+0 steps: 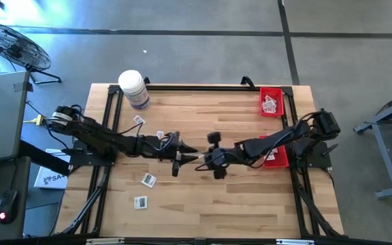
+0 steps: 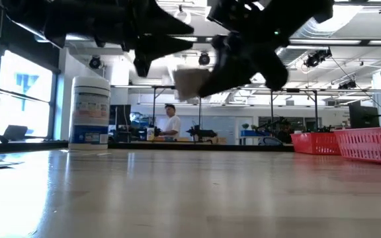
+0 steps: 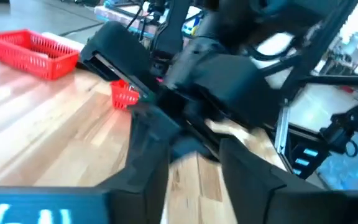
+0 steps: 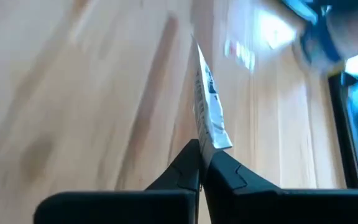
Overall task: Pick & Place First Aid Supplies
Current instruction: Put the towelette pack into the bottom basket
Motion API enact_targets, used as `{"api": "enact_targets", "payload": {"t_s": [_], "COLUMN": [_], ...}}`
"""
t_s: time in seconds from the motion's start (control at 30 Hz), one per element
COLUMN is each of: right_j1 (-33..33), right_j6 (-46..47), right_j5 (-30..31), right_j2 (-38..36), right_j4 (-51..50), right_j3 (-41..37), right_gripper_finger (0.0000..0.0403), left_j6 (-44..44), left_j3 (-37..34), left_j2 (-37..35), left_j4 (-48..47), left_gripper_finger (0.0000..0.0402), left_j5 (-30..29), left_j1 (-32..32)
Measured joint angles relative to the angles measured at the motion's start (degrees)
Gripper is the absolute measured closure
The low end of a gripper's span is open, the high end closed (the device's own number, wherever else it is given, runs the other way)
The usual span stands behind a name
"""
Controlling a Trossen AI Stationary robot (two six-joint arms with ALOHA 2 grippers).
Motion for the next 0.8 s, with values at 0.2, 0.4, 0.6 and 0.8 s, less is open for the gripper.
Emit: {"api": "enact_targets", "payload": {"t_s": [0.2,0.4,0.6,0.8], "right_j1": [-0.51,-2.83,-3.13,-3.13], "right_j6": [15.62,38.79,55.88,60.45], "right_j5": [3.19,-1.22,-5.65,-10.88], "right_j2": [-9.21,-16.77,-17.32,-17.19], "right_j4": [-25.97,-60.49,-84.31,-81.84], "right_j3": [0.0,0.02,0.02,-6.16], "right_gripper_finger": [0.0401,0.0402,0.0402,0.0402], "left_j6": [7.8,13.42,13.49,11.65], "left_j3": [0.02,0.08,0.06,0.06], "left_j2": [-5.7,-6.02,-5.79,-5.79], "left_j4": [-8.11,-8.79,-11.51,-12.84], "left_gripper_finger": [0.0225,0.0222,0.0222,0.0222], "left_j5": [-2.1,-8.45,-10.59,-11.43], "left_j1": [0.0,0.01,0.04,0.0]}}
